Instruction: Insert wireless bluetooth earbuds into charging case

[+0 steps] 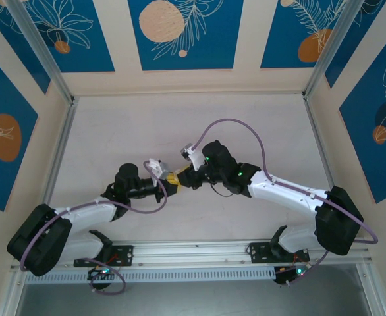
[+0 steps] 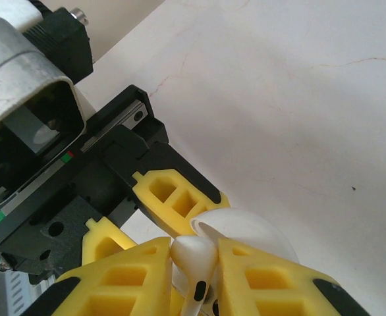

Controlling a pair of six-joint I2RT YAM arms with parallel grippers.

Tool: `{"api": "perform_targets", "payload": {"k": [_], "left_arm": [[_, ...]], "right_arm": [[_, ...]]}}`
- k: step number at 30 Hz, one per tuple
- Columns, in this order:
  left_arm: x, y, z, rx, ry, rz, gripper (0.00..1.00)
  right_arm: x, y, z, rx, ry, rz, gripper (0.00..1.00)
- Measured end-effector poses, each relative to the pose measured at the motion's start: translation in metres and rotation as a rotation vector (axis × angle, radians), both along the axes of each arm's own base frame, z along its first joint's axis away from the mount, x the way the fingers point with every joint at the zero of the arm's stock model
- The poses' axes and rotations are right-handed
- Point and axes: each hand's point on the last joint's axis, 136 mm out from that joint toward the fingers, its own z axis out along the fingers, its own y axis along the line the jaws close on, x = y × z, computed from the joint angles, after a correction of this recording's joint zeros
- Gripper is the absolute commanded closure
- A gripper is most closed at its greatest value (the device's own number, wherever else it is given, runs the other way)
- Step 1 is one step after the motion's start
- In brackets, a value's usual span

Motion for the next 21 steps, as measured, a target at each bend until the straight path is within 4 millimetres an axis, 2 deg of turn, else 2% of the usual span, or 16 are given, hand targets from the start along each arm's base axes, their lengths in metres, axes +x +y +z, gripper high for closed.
{"api": "perform_targets", "payload": {"k": [21], "left_arm": [[0.004, -0.004, 0.018, -0.08, 0.002, 0.01, 0.82]], "right_arm": [[0.011, 0.004, 0.028, 0.076, -0.09, -0.034, 0.78]]}}
